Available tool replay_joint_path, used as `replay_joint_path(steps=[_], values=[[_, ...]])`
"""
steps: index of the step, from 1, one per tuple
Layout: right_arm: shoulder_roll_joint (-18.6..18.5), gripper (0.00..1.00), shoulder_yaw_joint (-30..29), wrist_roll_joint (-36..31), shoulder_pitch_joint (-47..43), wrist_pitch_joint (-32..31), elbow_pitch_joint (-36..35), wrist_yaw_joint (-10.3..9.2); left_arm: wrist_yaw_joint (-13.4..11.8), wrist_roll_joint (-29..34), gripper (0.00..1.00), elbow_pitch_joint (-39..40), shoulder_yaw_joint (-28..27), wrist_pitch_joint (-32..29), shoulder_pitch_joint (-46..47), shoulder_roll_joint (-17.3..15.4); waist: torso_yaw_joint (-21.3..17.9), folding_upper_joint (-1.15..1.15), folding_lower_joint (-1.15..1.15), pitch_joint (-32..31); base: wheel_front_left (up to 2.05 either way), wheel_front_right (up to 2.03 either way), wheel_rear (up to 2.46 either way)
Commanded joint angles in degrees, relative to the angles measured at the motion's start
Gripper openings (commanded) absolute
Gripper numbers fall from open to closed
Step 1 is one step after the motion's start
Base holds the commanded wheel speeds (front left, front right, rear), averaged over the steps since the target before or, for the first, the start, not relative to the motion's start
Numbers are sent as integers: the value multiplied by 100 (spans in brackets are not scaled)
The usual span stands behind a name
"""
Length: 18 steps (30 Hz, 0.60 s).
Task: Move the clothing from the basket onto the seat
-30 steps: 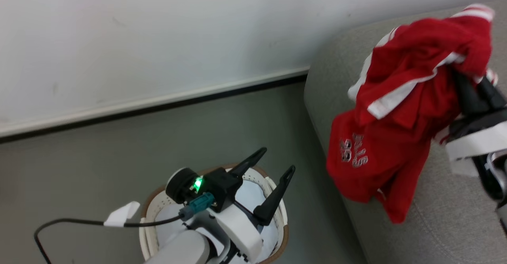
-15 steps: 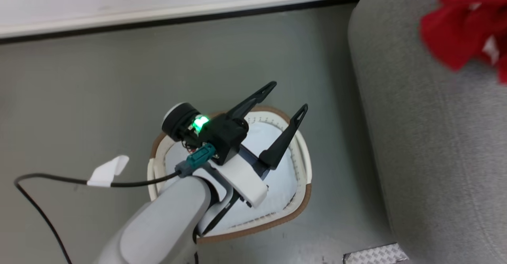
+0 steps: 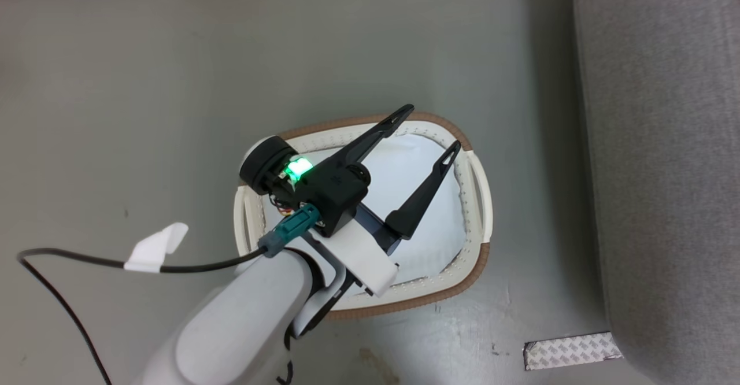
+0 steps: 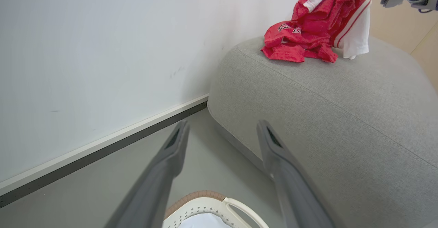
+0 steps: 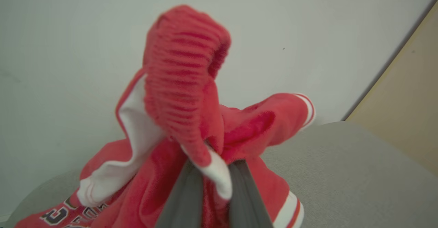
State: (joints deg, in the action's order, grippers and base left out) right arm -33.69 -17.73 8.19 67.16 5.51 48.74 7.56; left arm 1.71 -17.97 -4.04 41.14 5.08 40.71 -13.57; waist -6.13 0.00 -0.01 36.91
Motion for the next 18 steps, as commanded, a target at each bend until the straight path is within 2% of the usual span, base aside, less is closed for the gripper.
replay_joint_path(steps=[1, 8, 9, 10, 12, 18], values=[[50, 0, -230, -158, -129, 96, 196, -14, -23, 63, 100, 29, -10, -13, 22, -53, 84, 0, 1, 145, 0, 0, 0], [447, 0, -1340, -882, -522, 489, 932, -14, -96, 24, 100, 6, 15, 12, -101, -88, 116, 0, 1, 184, 0, 0, 0], [492, 9, -1458, -964, -535, 551, 958, -14, -104, 10, 100, -11, 21, 15, -111, -80, 113, 0, 1, 159, 0, 0, 0], [554, 35, -1561, -1059, -547, 631, 965, -14, -115, -4, 100, -21, 17, 49, -109, -63, 110, 0, 1, 129, 0, 0, 0], [631, 100, -1685, -1235, -624, 748, 973, -14, -121, -44, 100, -62, 7, 102, -139, -44, 89, 0, 1, 35, 0, 0, 0], [857, 100, -1704, -1448, -828, 934, 853, -14, -161, -161, 100, -299, -39, 287, -269, 6, 2, 0, 1, -322, 0, 0, 0]])
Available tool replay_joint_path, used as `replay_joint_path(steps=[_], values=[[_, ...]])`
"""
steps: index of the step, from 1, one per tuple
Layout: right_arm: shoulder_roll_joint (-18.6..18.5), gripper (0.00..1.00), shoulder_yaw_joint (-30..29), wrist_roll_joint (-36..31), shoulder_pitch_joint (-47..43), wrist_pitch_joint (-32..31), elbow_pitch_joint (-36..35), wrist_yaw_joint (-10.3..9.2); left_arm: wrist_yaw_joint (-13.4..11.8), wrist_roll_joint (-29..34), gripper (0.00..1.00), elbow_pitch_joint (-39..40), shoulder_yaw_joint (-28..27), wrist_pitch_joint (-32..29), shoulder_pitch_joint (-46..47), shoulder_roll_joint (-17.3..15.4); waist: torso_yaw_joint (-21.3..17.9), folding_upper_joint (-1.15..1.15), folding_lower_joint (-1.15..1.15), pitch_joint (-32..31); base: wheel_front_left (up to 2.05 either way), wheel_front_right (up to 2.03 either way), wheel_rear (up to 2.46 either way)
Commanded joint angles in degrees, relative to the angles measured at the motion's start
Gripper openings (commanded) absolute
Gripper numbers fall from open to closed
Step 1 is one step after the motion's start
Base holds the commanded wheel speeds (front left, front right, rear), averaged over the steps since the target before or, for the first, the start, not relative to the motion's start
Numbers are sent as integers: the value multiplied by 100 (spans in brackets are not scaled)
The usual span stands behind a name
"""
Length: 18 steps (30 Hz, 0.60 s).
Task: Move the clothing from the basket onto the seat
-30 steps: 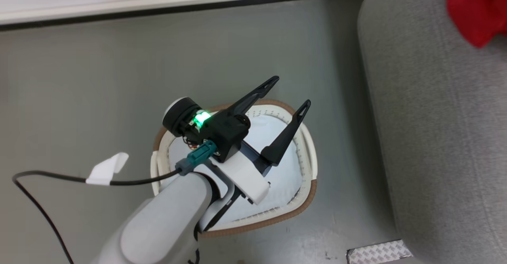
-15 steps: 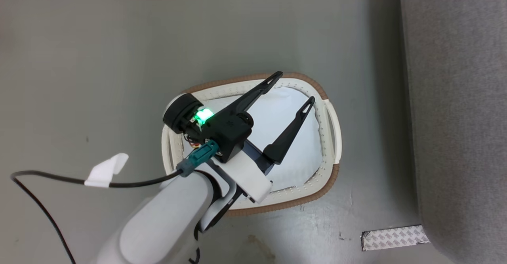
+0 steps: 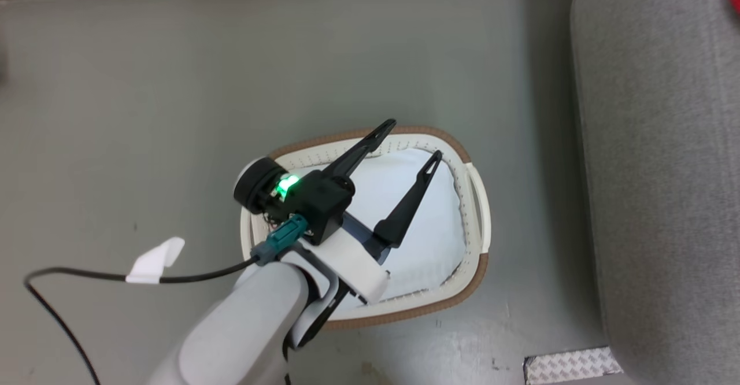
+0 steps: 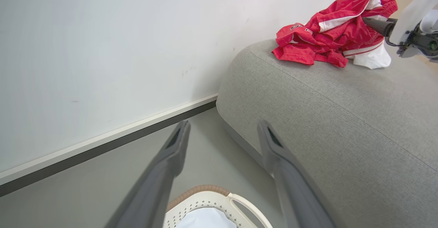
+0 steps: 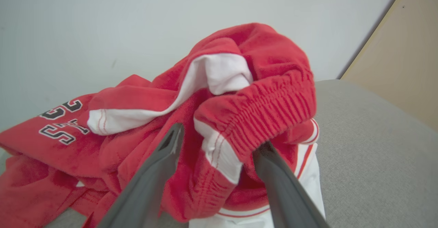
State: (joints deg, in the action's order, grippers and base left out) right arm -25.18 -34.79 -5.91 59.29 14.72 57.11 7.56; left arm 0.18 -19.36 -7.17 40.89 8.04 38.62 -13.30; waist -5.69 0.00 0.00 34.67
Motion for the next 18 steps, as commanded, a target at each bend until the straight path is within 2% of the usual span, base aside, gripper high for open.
replay_joint_path(steps=[1, 5, 18], values=[[43, 100, 46, -54, -135, 20, -53, -14, -17, -67, 100, -36, -29, 29, -98, -17, -62, 0, 0, -177, 0, 0, 0], [339, 100, 286, -13, -677, 50, -572, -14, -111, -198, 100, -305, -118, 244, -320, -44, -126, 0, 0, -594, 0, 0, 0], [1286, 100, 929, 396, -3253, 42, -3203, -14, -540, -641, 100, -961, -657, 676, -1500, -117, -86, 0, 0, -2295, 0, 0, 0]])
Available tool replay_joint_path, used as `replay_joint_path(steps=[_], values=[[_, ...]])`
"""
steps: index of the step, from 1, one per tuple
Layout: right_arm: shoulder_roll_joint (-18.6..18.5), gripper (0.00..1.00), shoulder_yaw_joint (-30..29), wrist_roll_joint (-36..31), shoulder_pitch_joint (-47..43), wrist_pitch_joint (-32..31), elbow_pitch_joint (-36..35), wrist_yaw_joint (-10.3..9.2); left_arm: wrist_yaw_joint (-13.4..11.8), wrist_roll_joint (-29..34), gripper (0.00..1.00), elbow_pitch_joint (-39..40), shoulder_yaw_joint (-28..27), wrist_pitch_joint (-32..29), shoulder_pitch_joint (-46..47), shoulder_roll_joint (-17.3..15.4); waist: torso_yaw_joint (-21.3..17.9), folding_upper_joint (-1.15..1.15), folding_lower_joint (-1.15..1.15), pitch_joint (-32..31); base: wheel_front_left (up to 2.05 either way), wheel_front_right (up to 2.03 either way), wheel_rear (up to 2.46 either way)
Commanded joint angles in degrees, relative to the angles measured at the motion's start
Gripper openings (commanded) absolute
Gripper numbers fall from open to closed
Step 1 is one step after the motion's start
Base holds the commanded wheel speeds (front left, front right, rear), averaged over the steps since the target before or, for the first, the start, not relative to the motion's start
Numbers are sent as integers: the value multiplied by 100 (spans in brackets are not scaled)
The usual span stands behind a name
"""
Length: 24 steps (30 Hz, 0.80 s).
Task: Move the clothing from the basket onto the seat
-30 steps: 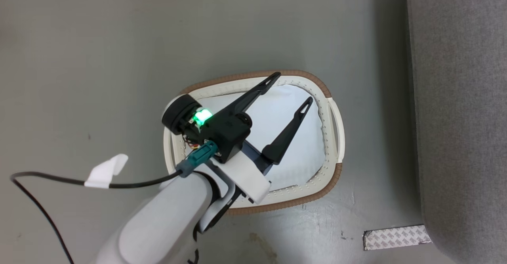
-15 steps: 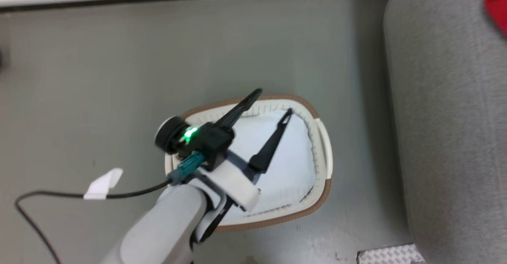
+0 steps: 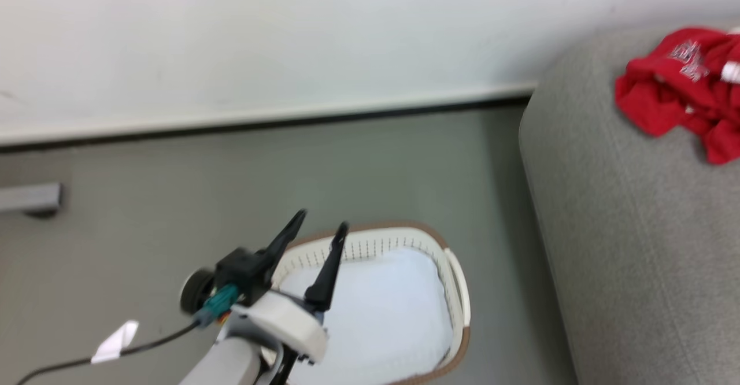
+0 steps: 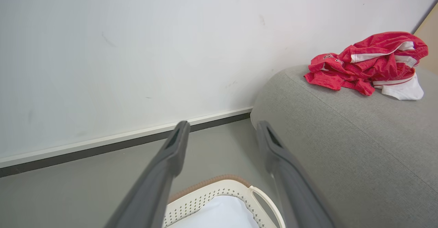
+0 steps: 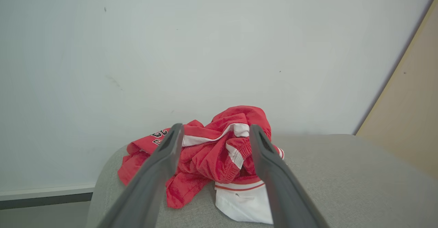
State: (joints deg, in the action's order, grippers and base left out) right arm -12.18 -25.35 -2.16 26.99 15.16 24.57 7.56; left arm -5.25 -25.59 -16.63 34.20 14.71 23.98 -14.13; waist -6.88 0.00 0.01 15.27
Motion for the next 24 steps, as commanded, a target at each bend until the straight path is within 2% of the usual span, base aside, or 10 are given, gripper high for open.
replay_joint_path(steps=[1, 6, 10, 19, 24], values=[[58, 100, 63, 34, -183, -2, -85, -14, -41, -40, 100, -28, -52, 20, -147, -36, 50, 0, -1, -473, 0, 0, 0], [348, 100, 526, 121, -877, -4, -661, -14, -230, -135, 100, 35, -446, 43, -681, -52, 174, 0, -1, -970, 0, 0, 0], [532, 100, 880, 212, -1332, -4, -864, -14, -252, -31, 100, 153, -774, 43, -1126, -39, 297, 0, -1, -1258, 0, 0, 0], [812, 100, 1459, 306, -2165, -3, -1047, -15, -201, 403, 100, 270, -1529, 44, -1833, 114, 561, 0, -1, -1660, 0, 0, 0], [912, 100, 1738, 256, -2506, -3, -1009, -15, -61, 656, 100, 288, -1922, 45, -2145, 251, 602, 0, -1, -1755, 0, 0, 0]])
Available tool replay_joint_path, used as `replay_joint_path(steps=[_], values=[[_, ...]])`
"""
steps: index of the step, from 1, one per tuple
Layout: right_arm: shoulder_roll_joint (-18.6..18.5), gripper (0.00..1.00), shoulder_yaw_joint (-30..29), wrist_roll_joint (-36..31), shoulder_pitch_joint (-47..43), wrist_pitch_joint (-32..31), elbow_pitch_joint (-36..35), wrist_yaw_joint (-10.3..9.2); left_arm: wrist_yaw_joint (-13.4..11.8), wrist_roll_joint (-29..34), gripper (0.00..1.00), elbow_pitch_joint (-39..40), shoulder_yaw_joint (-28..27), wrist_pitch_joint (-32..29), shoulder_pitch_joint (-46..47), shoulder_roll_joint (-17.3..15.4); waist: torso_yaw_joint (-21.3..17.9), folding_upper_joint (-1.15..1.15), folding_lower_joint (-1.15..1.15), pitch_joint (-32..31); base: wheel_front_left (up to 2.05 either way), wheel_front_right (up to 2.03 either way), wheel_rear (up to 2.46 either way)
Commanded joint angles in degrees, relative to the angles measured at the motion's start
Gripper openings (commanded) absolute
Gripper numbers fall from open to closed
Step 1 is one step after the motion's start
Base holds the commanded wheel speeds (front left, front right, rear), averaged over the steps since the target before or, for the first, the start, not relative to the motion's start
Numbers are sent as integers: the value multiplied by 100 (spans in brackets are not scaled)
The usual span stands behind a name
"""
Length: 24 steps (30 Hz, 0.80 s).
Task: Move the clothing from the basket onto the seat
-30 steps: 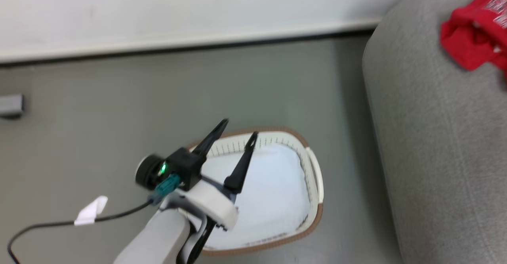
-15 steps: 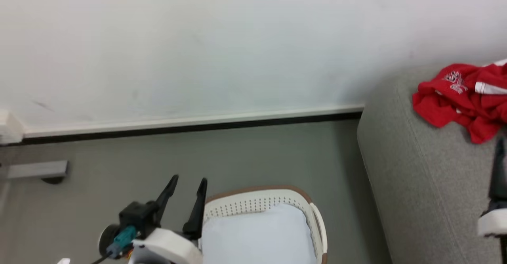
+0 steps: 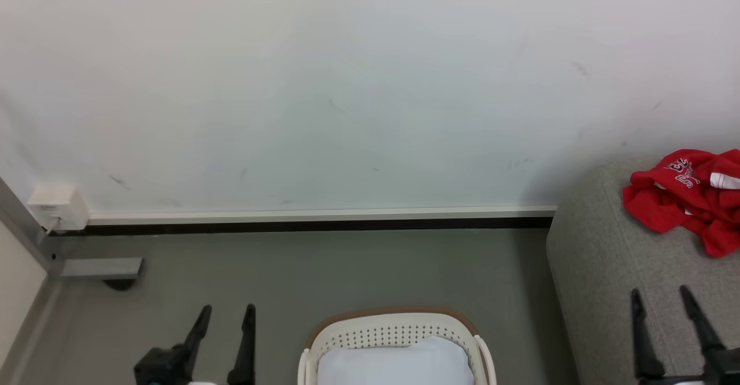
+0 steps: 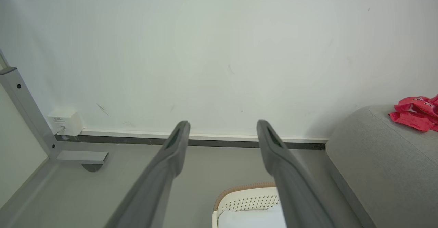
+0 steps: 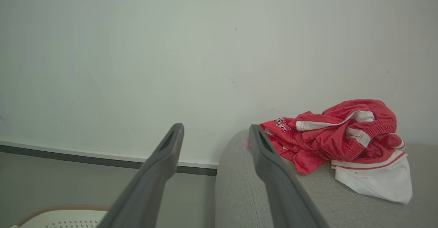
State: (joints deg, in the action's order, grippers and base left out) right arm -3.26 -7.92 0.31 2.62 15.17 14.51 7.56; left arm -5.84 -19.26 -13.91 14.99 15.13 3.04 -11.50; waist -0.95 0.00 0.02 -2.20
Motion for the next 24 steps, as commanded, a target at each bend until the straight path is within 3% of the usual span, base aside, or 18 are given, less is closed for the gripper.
replay_joint_path(steps=[1, 10, 24], values=[[31, 100, 57, 11, -123, -4, 21, -15, 36, 56, 100, 13, -82, 2, -94, 30, 14, 0, -2, -24, 0, 0, 0], [33, 100, 558, 429, -401, -3, 162, -15, 322, 455, 100, -33, -706, 2, -383, 348, 1, 0, -2, -111, 0, 0, 0], [31, 100, 705, 603, -331, -3, 356, -15, 726, 869, 100, -154, -1227, 2, -393, 648, -13, 0, -2, -172, 0, 0, 0]])
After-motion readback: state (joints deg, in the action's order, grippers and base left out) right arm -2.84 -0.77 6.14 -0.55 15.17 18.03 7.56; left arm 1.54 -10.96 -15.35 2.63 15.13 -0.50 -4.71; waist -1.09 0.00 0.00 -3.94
